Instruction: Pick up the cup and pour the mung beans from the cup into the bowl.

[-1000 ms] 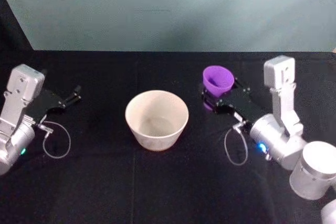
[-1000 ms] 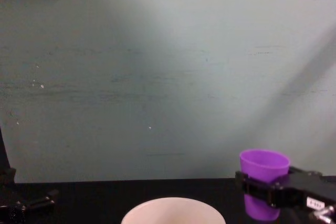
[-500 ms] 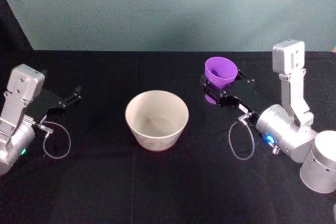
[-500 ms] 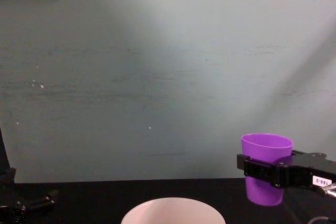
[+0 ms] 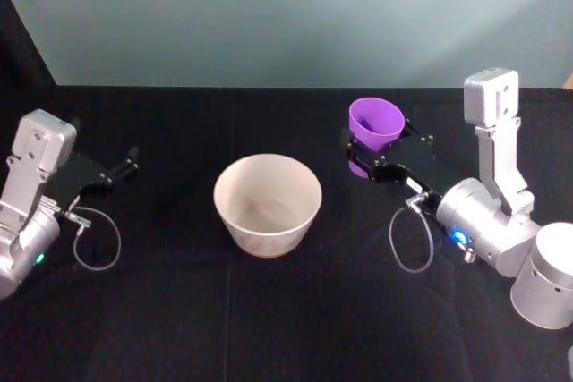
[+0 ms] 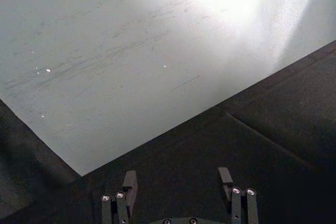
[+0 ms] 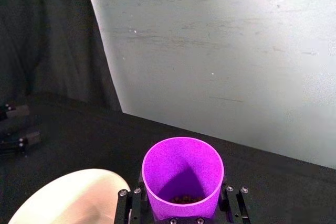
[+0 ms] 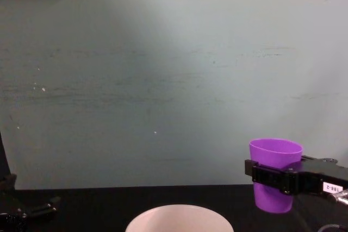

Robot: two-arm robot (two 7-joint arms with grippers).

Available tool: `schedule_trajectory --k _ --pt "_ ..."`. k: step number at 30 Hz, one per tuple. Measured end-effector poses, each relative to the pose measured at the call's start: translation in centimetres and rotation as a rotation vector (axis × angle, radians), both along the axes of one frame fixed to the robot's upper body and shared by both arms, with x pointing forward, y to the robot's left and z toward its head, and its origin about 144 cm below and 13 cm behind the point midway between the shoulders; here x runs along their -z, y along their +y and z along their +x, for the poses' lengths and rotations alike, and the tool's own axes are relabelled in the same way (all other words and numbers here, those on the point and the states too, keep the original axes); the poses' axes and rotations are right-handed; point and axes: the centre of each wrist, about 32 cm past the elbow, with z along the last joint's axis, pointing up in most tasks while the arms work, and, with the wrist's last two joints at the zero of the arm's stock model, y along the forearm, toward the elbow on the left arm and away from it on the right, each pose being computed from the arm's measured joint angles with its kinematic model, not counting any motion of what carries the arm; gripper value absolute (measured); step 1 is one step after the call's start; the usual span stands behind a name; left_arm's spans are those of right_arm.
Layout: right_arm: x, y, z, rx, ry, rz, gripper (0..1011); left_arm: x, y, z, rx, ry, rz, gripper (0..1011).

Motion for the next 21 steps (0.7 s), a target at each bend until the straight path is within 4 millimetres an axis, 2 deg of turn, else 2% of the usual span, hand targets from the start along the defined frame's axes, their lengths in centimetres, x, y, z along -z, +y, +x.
schedule_trajectory --k 21 --pt "0.08 0.02 0.02 0.001 -0.002 0.000 722 0.00 0.00 0.00 0.000 0.000 0.000 1000"
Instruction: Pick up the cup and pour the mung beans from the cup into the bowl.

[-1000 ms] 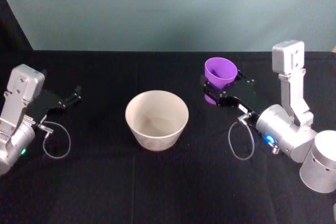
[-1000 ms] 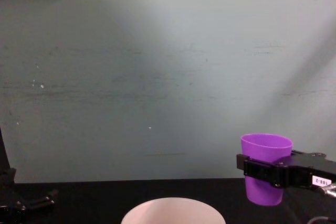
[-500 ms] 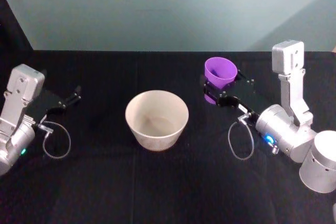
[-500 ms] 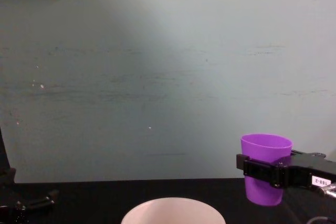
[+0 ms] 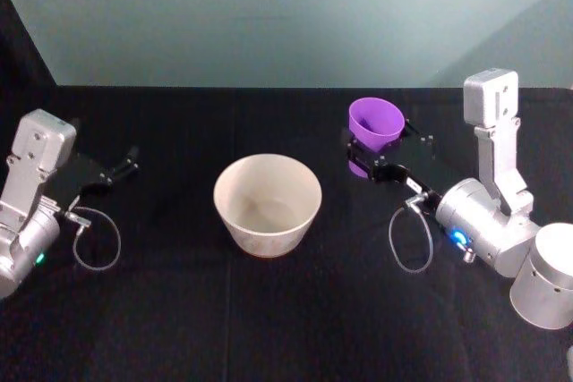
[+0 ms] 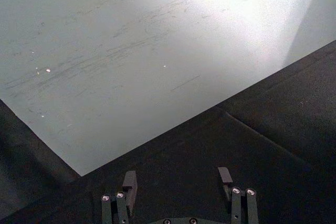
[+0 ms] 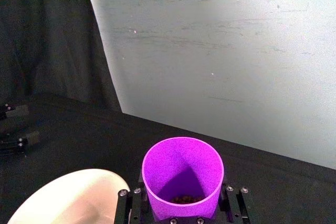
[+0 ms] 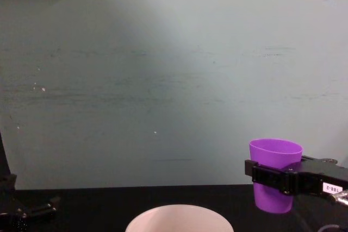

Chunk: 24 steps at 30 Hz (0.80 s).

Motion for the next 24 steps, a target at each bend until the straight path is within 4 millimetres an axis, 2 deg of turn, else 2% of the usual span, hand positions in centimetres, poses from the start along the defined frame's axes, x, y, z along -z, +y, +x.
schedule_trajectory --k 24 --pt "0.01 0.00 0.00 0.000 0.000 0.000 723 0.00 0.00 0.00 0.000 0.000 0.000 1000"
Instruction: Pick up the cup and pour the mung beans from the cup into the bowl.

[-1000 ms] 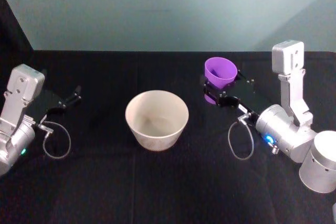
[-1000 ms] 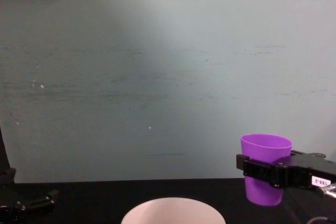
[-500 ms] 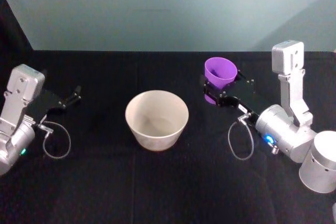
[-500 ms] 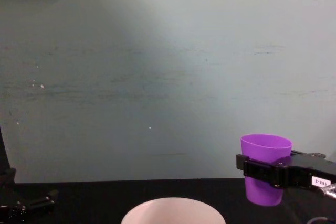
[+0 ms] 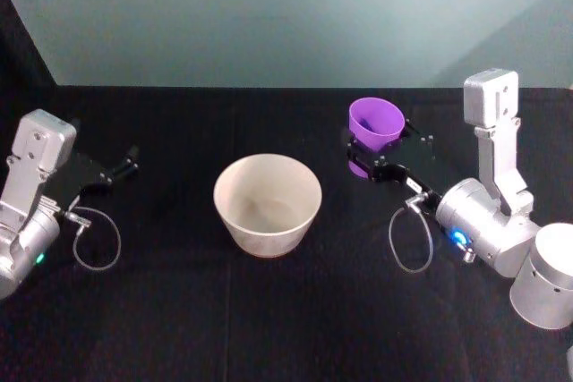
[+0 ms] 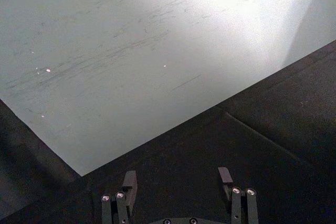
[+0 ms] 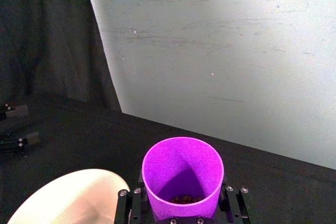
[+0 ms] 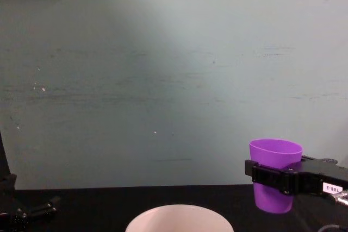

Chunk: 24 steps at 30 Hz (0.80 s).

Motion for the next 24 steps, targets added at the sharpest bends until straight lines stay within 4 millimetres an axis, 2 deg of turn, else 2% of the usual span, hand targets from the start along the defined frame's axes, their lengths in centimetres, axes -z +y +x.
schedule_trajectory --k 24 --pt "0.00 0.00 0.00 0.000 0.000 0.000 722 0.00 0.00 0.00 0.000 0.000 0.000 1000"
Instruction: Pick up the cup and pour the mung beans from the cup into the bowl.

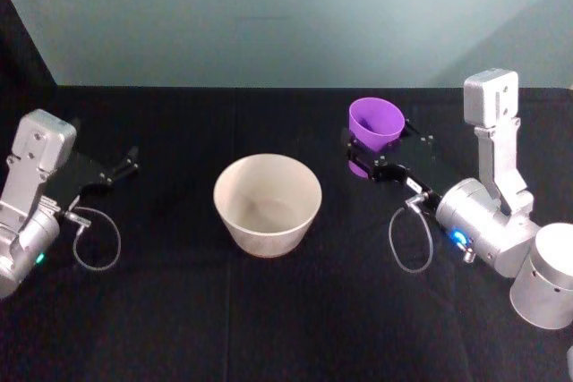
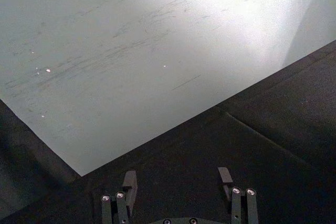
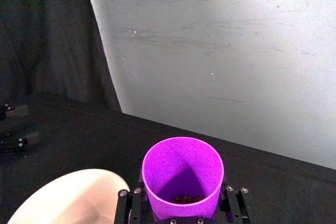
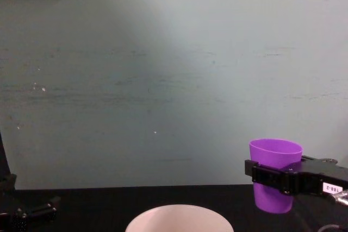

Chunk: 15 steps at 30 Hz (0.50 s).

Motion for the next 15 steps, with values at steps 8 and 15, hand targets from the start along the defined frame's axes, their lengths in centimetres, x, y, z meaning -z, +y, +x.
schedule_trajectory --k 8,15 --pt "0.00 0.00 0.00 0.000 0.000 0.000 723 0.00 0.00 0.00 0.000 0.000 0.000 1000" --pt "0.00 0.00 0.00 0.000 0.000 0.000 722 0.00 0.00 0.00 0.000 0.000 0.000 1000"
